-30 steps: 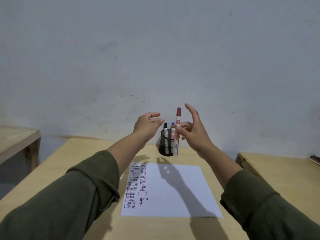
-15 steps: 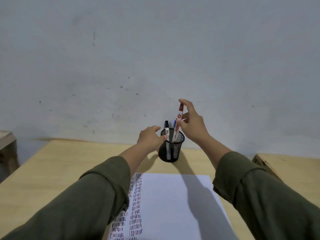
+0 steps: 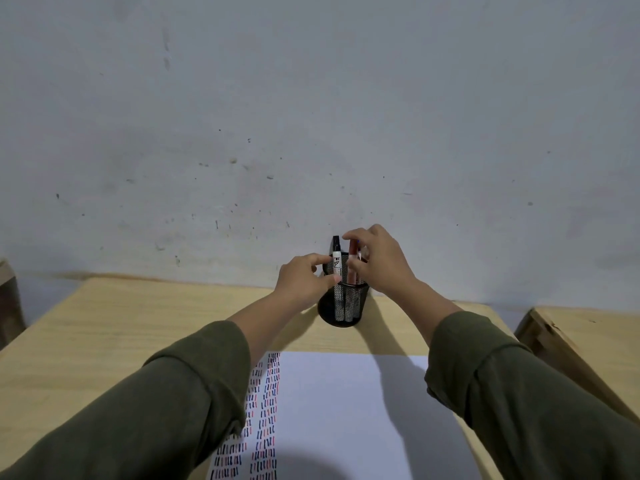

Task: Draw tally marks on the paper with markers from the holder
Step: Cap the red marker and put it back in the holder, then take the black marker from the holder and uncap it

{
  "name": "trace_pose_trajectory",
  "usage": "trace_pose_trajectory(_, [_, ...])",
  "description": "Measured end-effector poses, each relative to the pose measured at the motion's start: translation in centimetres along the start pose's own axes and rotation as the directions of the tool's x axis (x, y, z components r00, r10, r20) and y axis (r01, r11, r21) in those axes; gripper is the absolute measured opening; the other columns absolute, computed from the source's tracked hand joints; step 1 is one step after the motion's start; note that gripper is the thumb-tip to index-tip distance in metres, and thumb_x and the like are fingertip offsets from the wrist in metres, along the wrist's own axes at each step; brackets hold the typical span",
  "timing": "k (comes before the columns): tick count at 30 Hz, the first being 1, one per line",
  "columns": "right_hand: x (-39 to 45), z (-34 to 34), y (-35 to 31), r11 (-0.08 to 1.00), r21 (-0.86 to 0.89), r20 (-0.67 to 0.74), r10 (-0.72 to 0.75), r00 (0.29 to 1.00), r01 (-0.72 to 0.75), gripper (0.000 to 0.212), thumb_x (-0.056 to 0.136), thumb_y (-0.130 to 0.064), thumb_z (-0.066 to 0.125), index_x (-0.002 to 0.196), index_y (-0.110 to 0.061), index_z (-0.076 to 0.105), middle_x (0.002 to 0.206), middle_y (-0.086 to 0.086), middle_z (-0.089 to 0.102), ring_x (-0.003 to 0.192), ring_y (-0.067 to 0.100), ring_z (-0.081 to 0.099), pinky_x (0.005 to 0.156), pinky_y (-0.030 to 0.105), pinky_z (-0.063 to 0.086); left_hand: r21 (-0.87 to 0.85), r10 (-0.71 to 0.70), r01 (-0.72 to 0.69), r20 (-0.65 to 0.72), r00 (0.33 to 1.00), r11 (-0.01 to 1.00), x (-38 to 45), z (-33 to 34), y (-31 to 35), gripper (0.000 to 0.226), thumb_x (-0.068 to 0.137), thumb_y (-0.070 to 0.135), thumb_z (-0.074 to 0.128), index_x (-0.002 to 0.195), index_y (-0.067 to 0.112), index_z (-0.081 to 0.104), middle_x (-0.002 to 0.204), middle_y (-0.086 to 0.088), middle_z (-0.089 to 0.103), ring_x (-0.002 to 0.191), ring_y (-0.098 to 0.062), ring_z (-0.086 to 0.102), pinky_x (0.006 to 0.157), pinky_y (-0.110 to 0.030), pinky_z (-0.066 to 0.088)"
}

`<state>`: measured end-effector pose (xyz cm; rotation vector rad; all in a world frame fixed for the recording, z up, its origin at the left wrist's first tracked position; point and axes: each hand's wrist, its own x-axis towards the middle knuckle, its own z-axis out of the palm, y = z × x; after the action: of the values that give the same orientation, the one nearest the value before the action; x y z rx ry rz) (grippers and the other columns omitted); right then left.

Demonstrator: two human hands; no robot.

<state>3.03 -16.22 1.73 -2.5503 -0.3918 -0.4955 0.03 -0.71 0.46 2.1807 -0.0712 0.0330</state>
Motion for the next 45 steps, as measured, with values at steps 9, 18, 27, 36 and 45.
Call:
trace_pose_trajectory(9, [1.0, 0.5, 0.1, 0.995, -0.095, 0.056, -0.004, 0.998, 0.009, 0.045, 0.089, -0.015, 0.057, 0.132, -0.027, 0.053, 0.107, 0.009, 0.044, 0.084, 0.02, 0.048, 0.072, 0.034, 0.046, -0.055, 0.0, 0.0, 0.003, 1.0, 0.998, 0.0, -0.2, -0.1, 0.051, 0.082, 0.027, 0.07, 0.131, 0.021, 0.056, 0.134, 0.001, 0.059, 0.125, -0.017, 0.052, 0.106, -0.033, 0.039])
trace_pose_trajectory(18, [0.3, -0.1, -0.6, 0.992, 0.12, 0.03, 0.044, 0.999, -0.048, 0.029, 0.081, -0.021, 0.068, 0.105, -0.019, 0.051, 0.085, 0.005, 0.056, 0.067, 0.011, 0.052, 0.057, 0.02, 0.037, -0.052, 0.001, -0.002, -0.03, 1.0, 0.999, 0.0, 0.1, -0.1, 0.051, 0.081, 0.028, 0.07, 0.13, 0.021, 0.056, 0.133, 0.001, 0.06, 0.128, -0.019, 0.049, 0.106, -0.032, 0.039])
trace_pose_trajectory(27, [-0.1, -3.0, -3.7, 0.861, 0.503, -0.199, 0.199, 0.959, -0.075, 0.035, 0.085, -0.008, 0.06, 0.103, -0.028, 0.039, 0.094, 0.013, 0.06, 0.078, 0.032, 0.068, 0.068, 0.038, 0.057, -0.109, 0.092, -0.109, -0.149, 0.985, 0.988, -1.2, -1.8, 2.1, 0.038, 0.088, 0.032, 0.061, 0.124, 0.019, 0.06, 0.129, 0.003, 0.062, 0.123, -0.014, 0.054, 0.101, -0.028, 0.04])
trace_pose_trajectory(36, [-4.1, -8.2, -10.6, 0.714, 0.699, -0.088, 0.114, 0.99, -0.019, 0.03, 0.086, -0.013, 0.064, 0.104, -0.021, 0.042, 0.076, 0.003, 0.069, 0.068, 0.019, 0.07, 0.076, 0.041, 0.055, -0.494, 0.022, -0.122, -0.204, 0.979, 0.861, -6.5, -5.9, 6.7, 0.031, 0.096, 0.034, 0.046, 0.118, 0.02, 0.063, 0.12, 0.004, 0.066, 0.114, -0.011, 0.056, 0.093, -0.028, 0.042])
trace_pose_trajectory(45, [-12.7, -8.7, -14.5, 0.638, 0.766, 0.024, 0.086, 0.996, -0.074, 0.02, 0.087, -0.013, 0.063, 0.096, -0.022, 0.047, 0.072, 0.002, 0.07, 0.069, 0.023, 0.069, 0.085, 0.05, 0.055, -0.627, 0.104, -0.133, -0.083, 0.991, 0.767, -15.9, -7.1, 6.3, 0.034, 0.102, 0.018, 0.032, 0.126, 0.021, 0.057, 0.113, 0.008, 0.063, 0.108, -0.004, 0.055, 0.08, -0.022, 0.038])
